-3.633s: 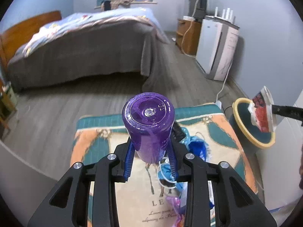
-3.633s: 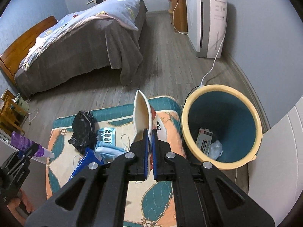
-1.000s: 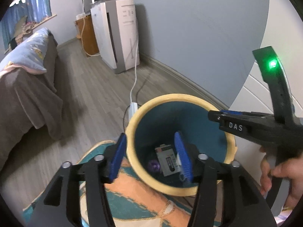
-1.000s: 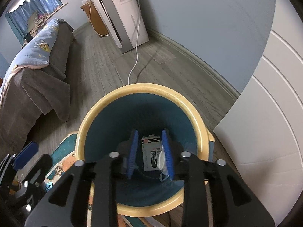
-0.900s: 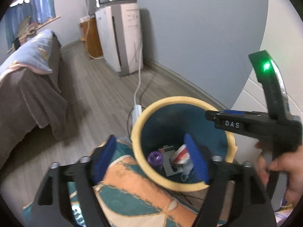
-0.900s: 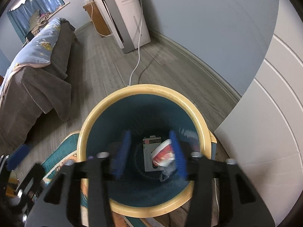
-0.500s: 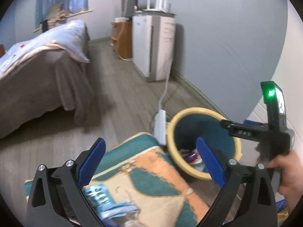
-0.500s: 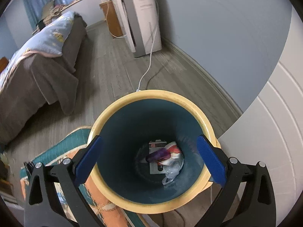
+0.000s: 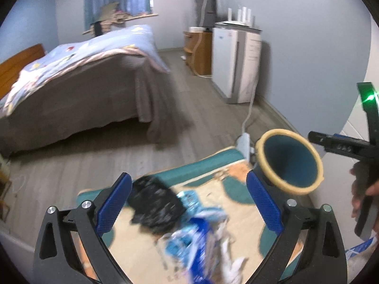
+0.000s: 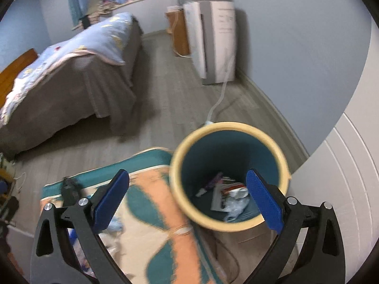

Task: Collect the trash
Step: 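Move both open tools back over the remaining trash on the mat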

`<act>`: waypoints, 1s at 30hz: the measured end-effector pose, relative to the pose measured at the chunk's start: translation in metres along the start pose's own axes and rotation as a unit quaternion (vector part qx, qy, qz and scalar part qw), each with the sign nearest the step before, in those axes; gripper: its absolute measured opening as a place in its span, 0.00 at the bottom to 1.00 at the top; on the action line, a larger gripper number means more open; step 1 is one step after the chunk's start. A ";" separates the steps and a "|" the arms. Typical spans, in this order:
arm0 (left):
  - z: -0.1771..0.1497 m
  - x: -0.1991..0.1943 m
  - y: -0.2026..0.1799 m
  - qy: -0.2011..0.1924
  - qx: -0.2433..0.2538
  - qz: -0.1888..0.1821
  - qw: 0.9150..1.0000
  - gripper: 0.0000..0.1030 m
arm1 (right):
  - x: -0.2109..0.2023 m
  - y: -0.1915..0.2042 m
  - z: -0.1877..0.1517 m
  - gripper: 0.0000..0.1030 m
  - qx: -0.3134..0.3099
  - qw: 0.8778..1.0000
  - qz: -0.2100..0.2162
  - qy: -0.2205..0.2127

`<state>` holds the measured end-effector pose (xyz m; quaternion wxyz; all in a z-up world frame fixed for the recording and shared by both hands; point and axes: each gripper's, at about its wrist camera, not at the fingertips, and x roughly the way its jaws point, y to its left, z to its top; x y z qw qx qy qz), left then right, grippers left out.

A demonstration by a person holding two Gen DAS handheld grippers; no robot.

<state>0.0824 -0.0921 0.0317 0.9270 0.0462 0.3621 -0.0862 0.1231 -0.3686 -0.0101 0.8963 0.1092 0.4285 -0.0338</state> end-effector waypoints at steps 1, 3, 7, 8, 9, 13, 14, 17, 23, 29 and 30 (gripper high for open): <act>-0.008 -0.008 0.009 0.003 -0.009 0.006 1.000 0.94 | -0.004 0.010 -0.004 0.94 -0.004 1.000 0.008 0.001; -0.020 -0.017 0.018 0.008 -0.017 0.013 1.000 0.94 | -0.007 0.025 -0.012 0.94 -0.013 1.000 0.015 0.005; -0.046 -0.031 0.039 0.014 -0.046 0.028 0.998 0.94 | -0.007 0.055 -0.037 0.94 -0.046 0.998 0.022 0.028; -0.054 -0.033 0.044 0.013 -0.054 0.033 0.998 0.94 | -0.005 0.060 -0.044 0.94 -0.048 0.998 0.030 0.039; -0.059 -0.033 0.047 0.013 -0.057 0.037 0.998 0.94 | -0.001 0.065 -0.053 0.94 -0.044 0.996 0.047 0.057; -0.076 -0.019 0.066 0.039 -0.086 0.053 0.994 0.94 | 0.020 0.072 -0.078 0.94 -0.024 0.992 0.061 0.111; -0.078 -0.016 0.072 0.042 -0.104 0.050 0.992 0.94 | 0.025 0.075 -0.083 0.94 -0.029 0.991 0.052 0.120; -0.085 -0.009 0.084 0.057 -0.144 0.042 0.987 0.94 | 0.036 0.088 -0.097 0.94 -0.063 0.988 0.028 0.137; -0.090 -0.003 0.077 0.066 -0.114 0.050 0.990 0.94 | 0.055 0.111 -0.125 0.94 -0.136 0.977 0.005 0.163; -0.094 0.006 0.064 0.082 -0.077 0.034 0.993 0.94 | 0.069 0.126 -0.141 0.92 -0.158 0.970 0.027 0.185; -0.095 0.008 0.063 0.086 -0.072 0.034 0.993 0.94 | 0.071 0.129 -0.143 0.89 -0.160 0.968 0.029 0.189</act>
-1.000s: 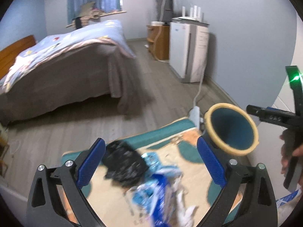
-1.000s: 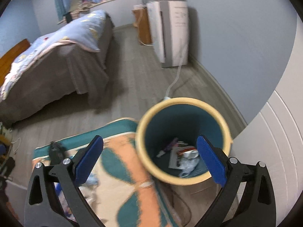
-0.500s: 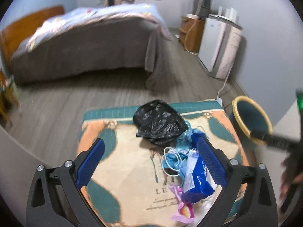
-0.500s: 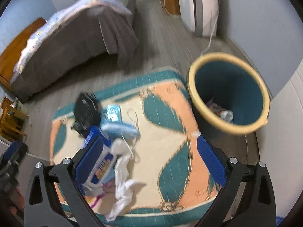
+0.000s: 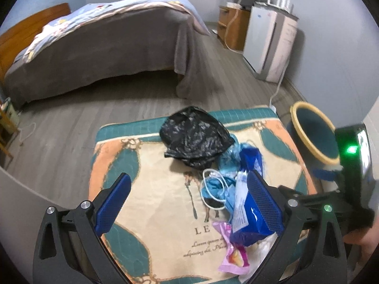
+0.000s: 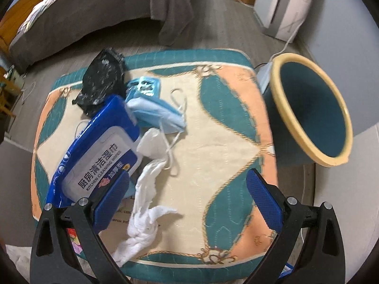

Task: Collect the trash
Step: 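Move both open tools back over the remaining trash on the mat, then grasp the blue wipes wrapper with left tool while right tool grasps the white tissue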

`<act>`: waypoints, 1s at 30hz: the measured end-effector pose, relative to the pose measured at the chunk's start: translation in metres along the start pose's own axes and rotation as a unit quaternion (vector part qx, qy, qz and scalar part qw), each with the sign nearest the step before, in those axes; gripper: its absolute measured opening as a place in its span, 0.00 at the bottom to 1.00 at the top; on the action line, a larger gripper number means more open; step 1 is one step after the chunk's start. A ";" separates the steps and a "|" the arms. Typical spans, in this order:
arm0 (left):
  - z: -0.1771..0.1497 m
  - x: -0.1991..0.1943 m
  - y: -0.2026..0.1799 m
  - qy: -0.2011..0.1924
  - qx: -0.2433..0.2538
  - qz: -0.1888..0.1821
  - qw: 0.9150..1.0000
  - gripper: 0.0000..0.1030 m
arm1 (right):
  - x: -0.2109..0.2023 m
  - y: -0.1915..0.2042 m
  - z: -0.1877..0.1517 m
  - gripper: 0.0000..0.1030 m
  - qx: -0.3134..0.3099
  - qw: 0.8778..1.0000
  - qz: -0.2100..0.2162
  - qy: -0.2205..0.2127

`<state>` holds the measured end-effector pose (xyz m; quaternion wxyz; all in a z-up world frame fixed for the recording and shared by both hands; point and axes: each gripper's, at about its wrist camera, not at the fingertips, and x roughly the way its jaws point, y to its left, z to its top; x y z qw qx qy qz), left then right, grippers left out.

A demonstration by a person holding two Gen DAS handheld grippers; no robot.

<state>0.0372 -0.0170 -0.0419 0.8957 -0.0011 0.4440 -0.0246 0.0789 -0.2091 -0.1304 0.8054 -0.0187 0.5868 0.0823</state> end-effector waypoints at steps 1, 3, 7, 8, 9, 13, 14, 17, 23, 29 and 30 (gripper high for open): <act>-0.001 0.003 -0.002 0.006 0.006 0.001 1.000 0.94 | 0.004 0.001 0.000 0.88 -0.001 1.000 0.006 0.007; -0.001 0.008 -0.004 0.016 0.011 0.001 1.000 0.94 | 0.009 0.001 0.001 0.82 0.002 1.000 0.018 0.014; 0.001 0.013 -0.004 0.022 0.007 -0.001 1.000 0.94 | 0.020 0.001 0.001 0.63 0.012 0.997 0.061 0.033; 0.002 0.014 -0.005 0.023 0.007 -0.001 1.000 0.94 | 0.024 0.003 0.001 0.58 0.010 0.997 0.068 0.040; 0.001 0.015 -0.005 0.024 0.007 0.000 1.000 0.94 | 0.029 0.005 0.000 0.54 0.006 0.996 0.077 0.048; 0.000 0.018 -0.008 0.029 0.017 0.002 0.999 0.94 | 0.041 0.012 0.000 0.29 -0.005 0.992 0.100 0.074; -0.001 0.018 -0.009 0.030 0.020 0.001 0.999 0.94 | 0.043 0.012 0.000 0.11 -0.005 0.991 0.104 0.081; -0.004 0.020 -0.014 0.036 0.031 -0.010 0.999 0.94 | 0.034 0.007 0.002 0.04 0.004 0.992 0.106 0.072; -0.015 0.028 -0.039 0.064 0.072 -0.071 0.993 0.85 | -0.004 -0.014 0.013 0.04 0.027 0.993 0.114 0.029; -0.035 0.049 -0.065 0.107 0.135 -0.073 0.982 0.52 | -0.027 -0.032 0.020 0.04 0.049 0.990 0.129 -0.001; -0.038 0.052 -0.068 0.116 0.144 -0.075 0.980 0.36 | -0.028 -0.035 0.021 0.04 0.051 0.990 0.131 -0.001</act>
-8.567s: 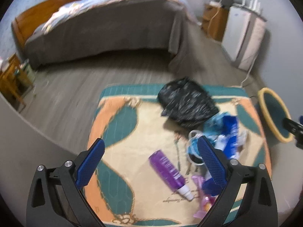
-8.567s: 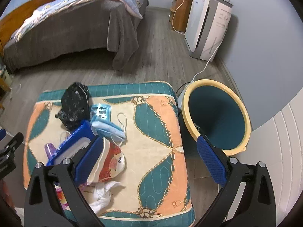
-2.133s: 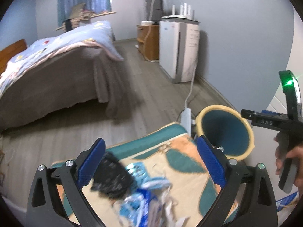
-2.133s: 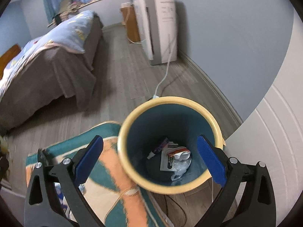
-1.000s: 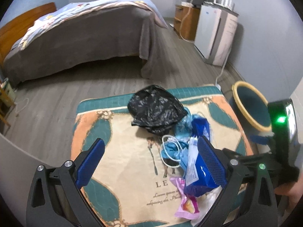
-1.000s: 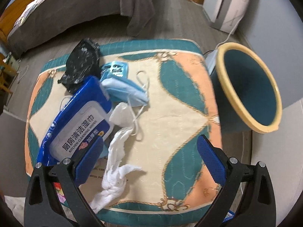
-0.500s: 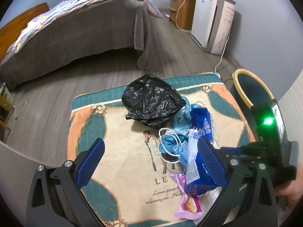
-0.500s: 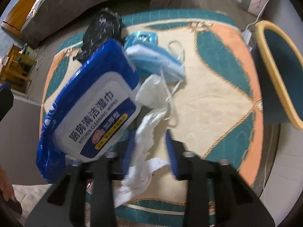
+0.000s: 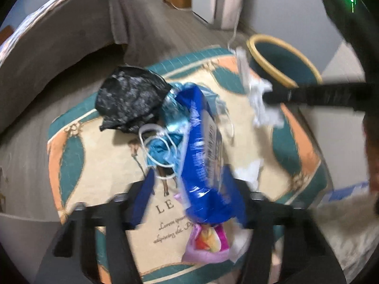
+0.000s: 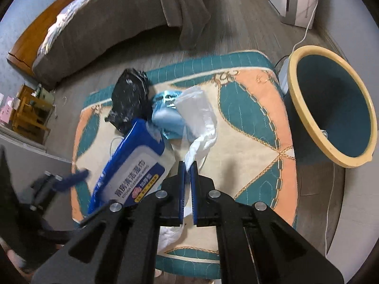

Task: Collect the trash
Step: 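Grasp the blue wipes wrapper with left tool while right tool grasps the white tissue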

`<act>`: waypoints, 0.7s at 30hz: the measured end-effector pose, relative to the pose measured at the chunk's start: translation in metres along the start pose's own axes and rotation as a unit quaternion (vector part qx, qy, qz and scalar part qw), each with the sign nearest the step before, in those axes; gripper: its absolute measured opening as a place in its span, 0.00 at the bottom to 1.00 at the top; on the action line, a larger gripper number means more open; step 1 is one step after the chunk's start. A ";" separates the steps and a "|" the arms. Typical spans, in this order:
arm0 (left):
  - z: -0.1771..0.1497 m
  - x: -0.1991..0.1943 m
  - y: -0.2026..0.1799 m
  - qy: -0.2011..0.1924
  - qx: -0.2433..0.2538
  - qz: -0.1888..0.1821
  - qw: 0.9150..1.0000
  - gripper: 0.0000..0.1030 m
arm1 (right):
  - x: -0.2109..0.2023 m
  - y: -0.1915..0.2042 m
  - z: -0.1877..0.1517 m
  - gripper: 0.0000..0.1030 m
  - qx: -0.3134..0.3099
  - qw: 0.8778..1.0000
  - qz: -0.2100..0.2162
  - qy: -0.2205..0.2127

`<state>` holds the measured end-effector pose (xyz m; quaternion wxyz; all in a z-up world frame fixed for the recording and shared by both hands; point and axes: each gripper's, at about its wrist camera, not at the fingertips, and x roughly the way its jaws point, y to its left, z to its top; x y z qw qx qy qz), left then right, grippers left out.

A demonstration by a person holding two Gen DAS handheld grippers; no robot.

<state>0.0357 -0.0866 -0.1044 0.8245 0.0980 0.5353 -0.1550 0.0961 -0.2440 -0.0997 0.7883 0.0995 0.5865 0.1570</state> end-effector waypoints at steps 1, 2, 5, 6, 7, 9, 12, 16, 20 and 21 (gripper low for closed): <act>0.000 0.001 0.000 0.005 0.003 0.000 1.000 0.32 | -0.002 0.000 0.000 0.04 0.001 1.000 0.001 0.000; 0.000 0.001 -0.001 0.005 0.005 0.002 1.000 0.29 | -0.004 0.000 -0.001 0.04 0.000 1.000 0.002 -0.001; 0.002 -0.010 0.001 -0.012 0.001 -0.002 1.000 0.22 | -0.012 0.003 0.000 0.04 -0.011 1.000 0.002 -0.011; 0.004 -0.015 0.003 -0.023 -0.004 -0.001 1.000 0.20 | -0.013 0.005 0.002 0.04 -0.013 1.000 -0.001 -0.015; 0.005 -0.019 0.004 -0.029 -0.007 0.001 1.000 0.20 | -0.014 0.005 0.004 0.04 -0.015 1.000 -0.003 -0.020; 0.007 -0.026 0.005 -0.041 -0.011 0.005 0.999 0.19 | -0.017 0.005 0.006 0.04 -0.014 1.000 -0.004 -0.026; 0.009 -0.038 0.004 -0.064 -0.007 0.014 0.998 0.19 | -0.018 0.004 0.008 0.04 -0.011 0.999 -0.005 -0.031; 0.014 -0.054 0.005 -0.097 -0.006 0.029 0.995 0.19 | -0.023 -0.001 0.012 0.04 -0.006 0.999 -0.006 -0.040; 0.019 -0.066 0.011 -0.123 -0.020 0.032 0.992 0.19 | -0.030 -0.007 0.017 0.04 0.000 0.999 -0.007 -0.050; 0.021 -0.069 0.013 -0.128 -0.025 0.033 0.991 0.19 | -0.031 -0.009 0.018 0.04 0.001 0.999 -0.008 -0.052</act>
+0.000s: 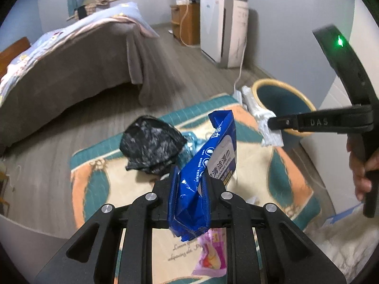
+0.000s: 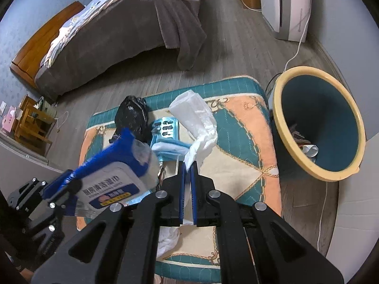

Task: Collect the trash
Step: 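Grasp the blue wipes wrapper with left tool while right tool grasps the white tissue, then carry the blue wrapper and tissue toward the teal bin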

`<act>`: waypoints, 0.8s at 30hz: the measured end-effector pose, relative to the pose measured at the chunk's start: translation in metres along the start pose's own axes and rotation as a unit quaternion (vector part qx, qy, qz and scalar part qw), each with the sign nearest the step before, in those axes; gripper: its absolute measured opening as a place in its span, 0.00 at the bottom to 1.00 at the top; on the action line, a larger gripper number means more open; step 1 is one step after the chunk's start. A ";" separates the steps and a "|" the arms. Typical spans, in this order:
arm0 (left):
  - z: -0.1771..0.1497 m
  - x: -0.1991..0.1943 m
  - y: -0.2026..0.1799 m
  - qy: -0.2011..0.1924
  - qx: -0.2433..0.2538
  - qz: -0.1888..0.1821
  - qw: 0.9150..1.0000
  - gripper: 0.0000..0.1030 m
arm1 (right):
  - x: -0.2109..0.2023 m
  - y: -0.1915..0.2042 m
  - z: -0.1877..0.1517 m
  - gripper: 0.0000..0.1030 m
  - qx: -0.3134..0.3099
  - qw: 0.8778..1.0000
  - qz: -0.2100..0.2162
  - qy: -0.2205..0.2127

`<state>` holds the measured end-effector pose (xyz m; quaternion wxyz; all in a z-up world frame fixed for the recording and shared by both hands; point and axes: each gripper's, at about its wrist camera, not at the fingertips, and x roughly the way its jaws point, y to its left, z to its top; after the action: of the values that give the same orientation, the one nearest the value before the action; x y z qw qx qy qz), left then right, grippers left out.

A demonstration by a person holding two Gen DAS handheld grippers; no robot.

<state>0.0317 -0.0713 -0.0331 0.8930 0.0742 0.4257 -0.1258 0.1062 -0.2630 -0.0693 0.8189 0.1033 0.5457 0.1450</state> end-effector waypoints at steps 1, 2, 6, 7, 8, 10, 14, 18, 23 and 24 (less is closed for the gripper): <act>0.001 -0.001 0.002 -0.003 -0.002 0.001 1.000 0.19 | -0.001 -0.002 0.002 0.04 0.001 1.000 -0.001 -0.002; 0.003 -0.002 0.003 -0.006 -0.005 0.004 1.000 0.19 | -0.002 -0.003 0.003 0.04 0.001 1.000 -0.001 -0.003; 0.008 -0.005 0.008 -0.011 -0.015 0.010 1.000 0.19 | -0.005 -0.008 0.008 0.04 0.005 1.000 -0.001 -0.007; 0.008 -0.005 0.009 -0.011 -0.016 0.012 1.000 0.19 | -0.006 -0.007 0.011 0.04 0.004 1.000 -0.001 -0.009; 0.009 -0.005 0.009 -0.011 -0.016 0.014 1.000 0.19 | -0.005 -0.006 0.012 0.04 0.000 1.000 -0.002 -0.011; 0.011 -0.002 0.011 -0.009 -0.019 0.013 1.000 0.19 | -0.003 -0.005 0.017 0.04 -0.009 1.000 -0.006 -0.013; 0.015 0.005 0.013 -0.004 -0.024 0.006 1.000 0.19 | 0.007 -0.004 0.025 0.04 -0.028 0.999 -0.017 -0.005; 0.019 0.016 0.014 -0.001 -0.014 0.003 1.000 0.19 | 0.018 -0.004 0.031 0.04 -0.039 0.999 -0.020 0.008; 0.026 0.032 0.018 0.007 -0.014 0.006 1.000 0.19 | 0.025 -0.007 0.041 0.04 -0.038 0.999 -0.016 0.010; 0.028 0.035 0.018 0.008 -0.013 0.007 1.000 0.19 | 0.028 -0.007 0.043 0.04 -0.038 0.999 -0.015 0.011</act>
<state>0.0787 -0.0661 -0.0422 0.8912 0.0664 0.4343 -0.1129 0.1568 -0.2599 -0.0792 0.8182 0.0621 0.5504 0.1542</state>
